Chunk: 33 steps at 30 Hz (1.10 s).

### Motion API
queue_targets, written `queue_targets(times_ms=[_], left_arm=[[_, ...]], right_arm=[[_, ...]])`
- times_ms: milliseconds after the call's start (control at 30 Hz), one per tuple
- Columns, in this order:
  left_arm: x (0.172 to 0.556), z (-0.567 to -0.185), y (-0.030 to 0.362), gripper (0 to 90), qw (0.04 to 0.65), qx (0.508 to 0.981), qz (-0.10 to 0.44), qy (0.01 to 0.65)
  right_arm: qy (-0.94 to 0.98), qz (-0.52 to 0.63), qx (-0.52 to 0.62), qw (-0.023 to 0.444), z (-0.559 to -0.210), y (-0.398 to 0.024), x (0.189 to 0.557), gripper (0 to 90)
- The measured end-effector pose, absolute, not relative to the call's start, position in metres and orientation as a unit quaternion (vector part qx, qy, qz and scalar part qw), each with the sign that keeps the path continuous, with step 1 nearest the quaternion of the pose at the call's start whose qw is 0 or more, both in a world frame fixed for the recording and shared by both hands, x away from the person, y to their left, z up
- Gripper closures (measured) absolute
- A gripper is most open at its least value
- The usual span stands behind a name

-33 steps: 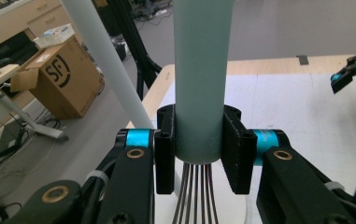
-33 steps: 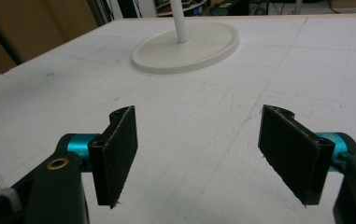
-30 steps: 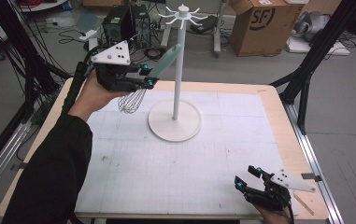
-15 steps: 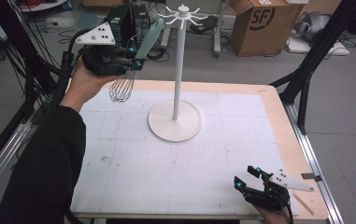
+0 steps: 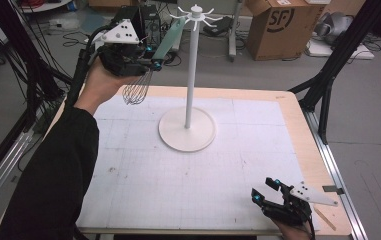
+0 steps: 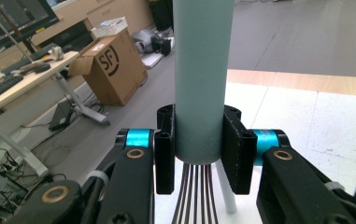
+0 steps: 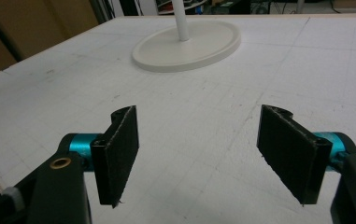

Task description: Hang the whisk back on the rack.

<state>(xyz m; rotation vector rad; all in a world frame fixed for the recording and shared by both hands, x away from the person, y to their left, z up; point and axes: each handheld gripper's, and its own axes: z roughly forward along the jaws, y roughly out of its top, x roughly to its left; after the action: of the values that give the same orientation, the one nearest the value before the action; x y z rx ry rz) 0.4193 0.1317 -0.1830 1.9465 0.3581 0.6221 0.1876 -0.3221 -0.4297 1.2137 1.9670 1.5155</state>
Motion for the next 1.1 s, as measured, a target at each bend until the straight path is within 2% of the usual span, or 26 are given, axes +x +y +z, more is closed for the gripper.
queue_targets(times_ms=[867, 1100], left_arm=[[0.44, -0.202, 0.097, 69.3, 0.506, 0.798, 0.273, 0.181], [0.436, -0.208, 0.094, 69.1, 0.531, 0.785, 0.262, 0.183]], right_arm=[[0.694, 0.54, 0.439, 0.187, -0.43, -0.326, 0.185, 29.4], [0.696, 0.538, 0.437, 0.188, -0.431, -0.325, 0.186, 29.5]])
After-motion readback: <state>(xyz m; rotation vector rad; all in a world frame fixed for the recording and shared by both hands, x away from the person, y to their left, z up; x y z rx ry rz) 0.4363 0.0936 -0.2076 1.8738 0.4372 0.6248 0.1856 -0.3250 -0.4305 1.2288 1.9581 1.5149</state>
